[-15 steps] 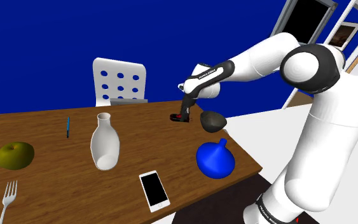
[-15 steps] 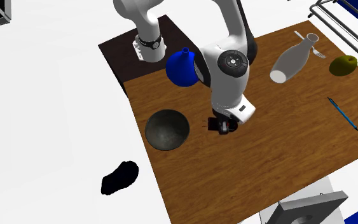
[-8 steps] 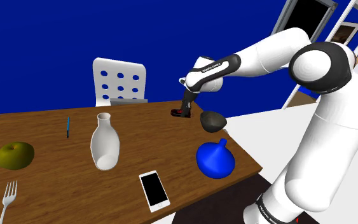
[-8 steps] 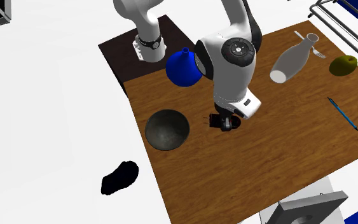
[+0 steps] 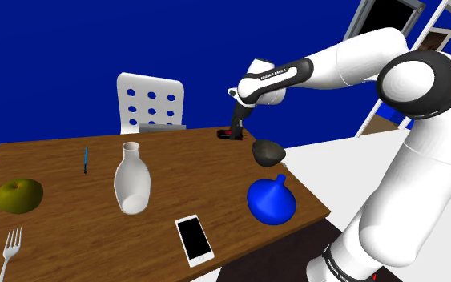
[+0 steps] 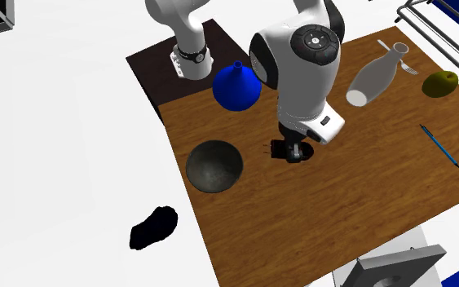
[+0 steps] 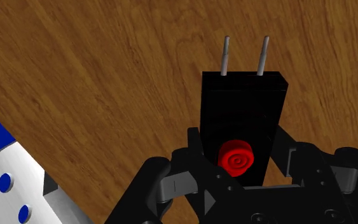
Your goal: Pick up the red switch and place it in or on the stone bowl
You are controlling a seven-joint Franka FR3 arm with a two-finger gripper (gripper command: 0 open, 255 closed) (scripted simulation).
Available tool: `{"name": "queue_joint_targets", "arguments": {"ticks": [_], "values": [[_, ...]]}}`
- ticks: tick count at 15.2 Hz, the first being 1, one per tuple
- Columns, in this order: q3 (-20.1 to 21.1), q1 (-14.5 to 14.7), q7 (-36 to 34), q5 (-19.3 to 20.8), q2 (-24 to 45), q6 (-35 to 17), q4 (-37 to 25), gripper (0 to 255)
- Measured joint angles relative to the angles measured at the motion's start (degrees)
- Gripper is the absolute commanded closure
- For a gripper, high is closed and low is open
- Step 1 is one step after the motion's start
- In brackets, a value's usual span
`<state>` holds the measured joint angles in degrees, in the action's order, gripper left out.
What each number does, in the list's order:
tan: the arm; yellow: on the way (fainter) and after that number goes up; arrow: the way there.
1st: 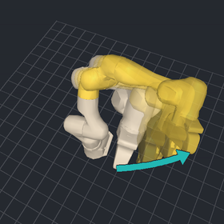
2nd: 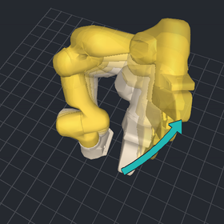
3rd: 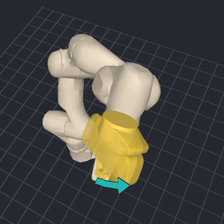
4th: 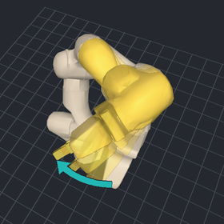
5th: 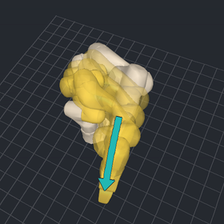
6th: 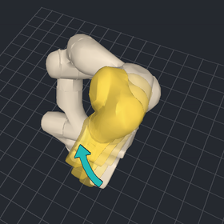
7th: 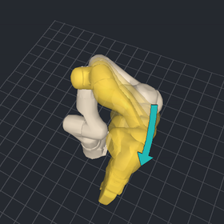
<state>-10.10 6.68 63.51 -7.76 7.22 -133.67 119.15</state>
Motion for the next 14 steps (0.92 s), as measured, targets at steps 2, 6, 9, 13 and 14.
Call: {"name": "queue_joint_targets", "arguments": {"ticks": [2,6,9,13,14], "values": [[-0.1,0.0,-0.2,0.3,-0.8,1.5,-0.8,255],[-1.2,-1.3,1.9,0.5,-3.2,2.1,1.3,255],[-2.9,-3.2,5.7,0.3,-5.4,1.9,4.0,255],[-5.4,-5.7,10.8,0.5,-8.3,2.2,6.9,255],[-6.2,-6.5,12.4,0.3,-8.6,2.3,7.3,255]]}}
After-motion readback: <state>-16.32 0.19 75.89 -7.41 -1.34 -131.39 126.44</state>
